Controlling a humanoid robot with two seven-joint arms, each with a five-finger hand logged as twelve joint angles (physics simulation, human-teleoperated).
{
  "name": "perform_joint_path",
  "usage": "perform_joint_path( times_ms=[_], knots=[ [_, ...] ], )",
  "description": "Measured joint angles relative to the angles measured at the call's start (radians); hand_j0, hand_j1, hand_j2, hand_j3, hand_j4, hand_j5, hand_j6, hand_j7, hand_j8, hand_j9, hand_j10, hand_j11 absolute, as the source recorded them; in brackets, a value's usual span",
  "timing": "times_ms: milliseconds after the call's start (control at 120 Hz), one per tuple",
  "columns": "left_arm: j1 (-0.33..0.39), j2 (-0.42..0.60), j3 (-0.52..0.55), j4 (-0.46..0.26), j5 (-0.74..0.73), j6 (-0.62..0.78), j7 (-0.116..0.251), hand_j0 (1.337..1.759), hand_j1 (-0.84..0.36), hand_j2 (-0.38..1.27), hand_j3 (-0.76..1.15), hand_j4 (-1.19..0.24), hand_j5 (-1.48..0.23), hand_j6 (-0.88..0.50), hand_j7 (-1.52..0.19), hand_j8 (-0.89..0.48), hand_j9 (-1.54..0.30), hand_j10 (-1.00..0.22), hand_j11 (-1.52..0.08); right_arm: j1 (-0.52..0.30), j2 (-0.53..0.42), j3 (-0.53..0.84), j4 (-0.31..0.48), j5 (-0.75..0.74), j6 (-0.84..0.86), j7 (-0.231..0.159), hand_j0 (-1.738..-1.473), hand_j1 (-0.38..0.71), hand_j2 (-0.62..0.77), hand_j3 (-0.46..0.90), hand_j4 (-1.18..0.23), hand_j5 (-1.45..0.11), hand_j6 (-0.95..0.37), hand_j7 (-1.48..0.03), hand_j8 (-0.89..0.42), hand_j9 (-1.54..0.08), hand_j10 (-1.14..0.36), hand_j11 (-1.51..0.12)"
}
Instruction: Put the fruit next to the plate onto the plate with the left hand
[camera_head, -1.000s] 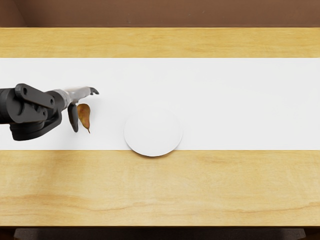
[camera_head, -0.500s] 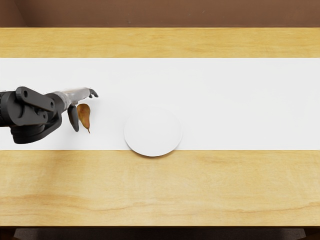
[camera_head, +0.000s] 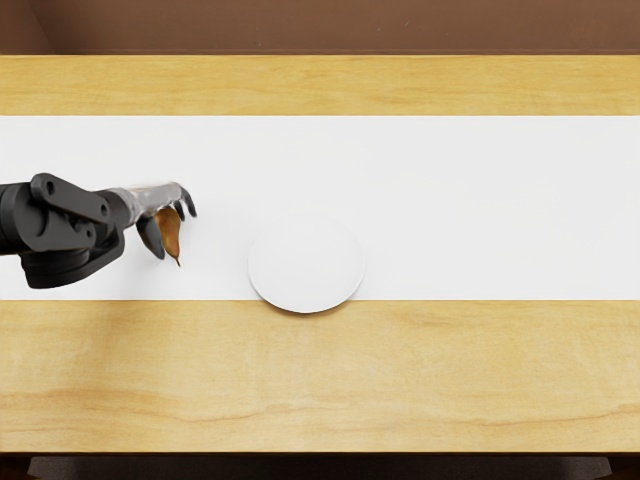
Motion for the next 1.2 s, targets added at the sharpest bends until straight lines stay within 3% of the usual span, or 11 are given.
perform_joint_path(
  times_ms=[17, 50, 83, 125, 267, 292, 417, 558, 775, 900, 1200],
  knots=[
    [-0.002, 0.002, 0.000, 0.000, 0.000, -0.019, 0.000, 1.658, -0.23, 0.18, 0.00, -0.53, -0.64, -0.46, -0.59, -0.32, -0.66, -0.51, -0.67, 0.000, 0.000, 0.000, 0.000, 0.000, 0.000, 0.000, -1.658, -0.34, 0.00, 0.00, -0.01, -0.01, -0.01, -0.01, -0.01, -0.01, -0.01, -0.01],
    [-0.003, 0.003, 0.001, -0.001, 0.000, -0.051, -0.002, 1.661, -0.28, 0.22, -0.04, -0.61, -0.67, -0.19, -0.91, -0.12, -0.85, -0.47, -0.74, 0.000, 0.000, 0.000, 0.000, 0.000, 0.000, 0.000, -1.658, -0.34, 0.00, 0.00, -0.01, -0.01, -0.01, -0.01, -0.01, -0.01, -0.01, -0.01],
    [-0.005, 0.004, 0.002, -0.001, -0.001, -0.075, -0.003, 1.675, -0.33, 0.11, 0.17, -0.68, -0.68, -0.02, -1.10, 0.05, -1.04, -0.42, -0.76, 0.000, 0.000, 0.000, 0.000, 0.000, 0.000, 0.000, -1.658, -0.34, 0.00, 0.00, -0.01, -0.01, -0.01, -0.01, -0.01, -0.01, -0.01, -0.01],
    [-0.005, 0.004, 0.002, -0.001, 0.000, -0.095, -0.004, 1.686, -0.39, 0.05, 0.34, -0.76, -0.70, 0.13, -1.25, 0.20, -1.17, -0.24, -0.98, 0.000, 0.000, 0.000, 0.000, 0.000, 0.000, 0.000, -1.658, -0.34, 0.00, 0.00, -0.01, -0.01, -0.01, -0.01, -0.01, -0.01, -0.01, -0.01],
    [-0.008, 0.005, 0.004, -0.001, -0.001, -0.130, -0.006, 1.700, -0.55, 0.11, 0.53, -0.85, -0.76, 0.33, -1.40, 0.39, -1.30, 0.01, -1.28, 0.000, 0.000, 0.000, 0.000, 0.000, 0.000, 0.000, -1.658, -0.34, 0.00, 0.00, -0.01, -0.01, -0.01, -0.01, -0.01, -0.01, -0.01, -0.01],
    [-0.009, 0.009, 0.003, -0.002, 0.001, -0.134, -0.009, 1.659, -0.57, 0.14, 0.51, -0.83, -0.78, 0.32, -1.37, 0.37, -1.27, 0.00, -1.26, 0.000, 0.000, 0.000, 0.000, 0.000, 0.000, 0.000, -1.658, -0.34, 0.00, 0.00, -0.01, -0.01, -0.01, -0.01, -0.01, -0.01, -0.01, -0.01],
    [-0.054, 0.051, 0.003, -0.007, -0.016, -0.179, -0.012, 1.656, -0.54, 0.33, 0.29, -0.83, -0.91, -0.18, -1.20, -0.03, -1.16, -0.26, -1.19, 0.000, 0.000, 0.000, 0.000, 0.000, 0.000, 0.000, -1.658, -0.34, 0.00, 0.00, -0.01, -0.01, -0.01, -0.01, -0.01, -0.01, -0.01, -0.01],
    [-0.088, 0.083, 0.006, -0.009, -0.060, -0.263, -0.012, 1.653, -0.42, 0.32, 0.14, -0.85, -1.01, -0.41, -1.16, -0.31, -1.17, -0.55, -1.20, 0.000, 0.000, 0.000, 0.000, 0.000, 0.000, 0.000, -1.658, -0.34, 0.00, 0.00, -0.01, -0.01, -0.01, -0.01, -0.01, -0.01, -0.01, -0.01],
    [-0.136, 0.118, 0.007, -0.009, -0.118, -0.351, -0.019, 1.650, -0.46, 0.47, 0.05, -0.88, -1.06, -0.45, -1.13, -0.37, -1.15, -0.64, -1.19, 0.000, 0.000, 0.000, 0.000, 0.000, 0.000, 0.000, -1.658, -0.34, 0.00, 0.00, -0.01, -0.01, -0.01, -0.01, -0.01, -0.01, -0.01, -0.01],
    [-0.172, 0.144, -0.007, -0.010, -0.157, -0.430, -0.044, 1.647, -0.48, 0.42, 0.03, -0.89, -1.07, -0.41, -1.14, -0.36, -1.16, -0.71, -1.19, 0.000, 0.000, 0.000, 0.000, 0.000, 0.000, 0.000, -1.658, -0.34, 0.00, 0.00, -0.01, -0.01, -0.01, -0.01, -0.01, -0.01, -0.01, -0.01],
    [-0.253, 0.203, -0.181, -0.008, -0.209, -0.694, -0.068, 1.646, -0.48, 0.44, 0.01, -0.90, -1.06, -0.43, -1.13, -0.37, -1.16, -0.73, -1.19, 0.000, 0.000, 0.000, 0.000, 0.000, 0.000, 0.000, -1.658, -0.34, 0.00, 0.00, -0.01, -0.01, -0.01, -0.01, -0.01, -0.01, -0.01, -0.01]
  ],
)
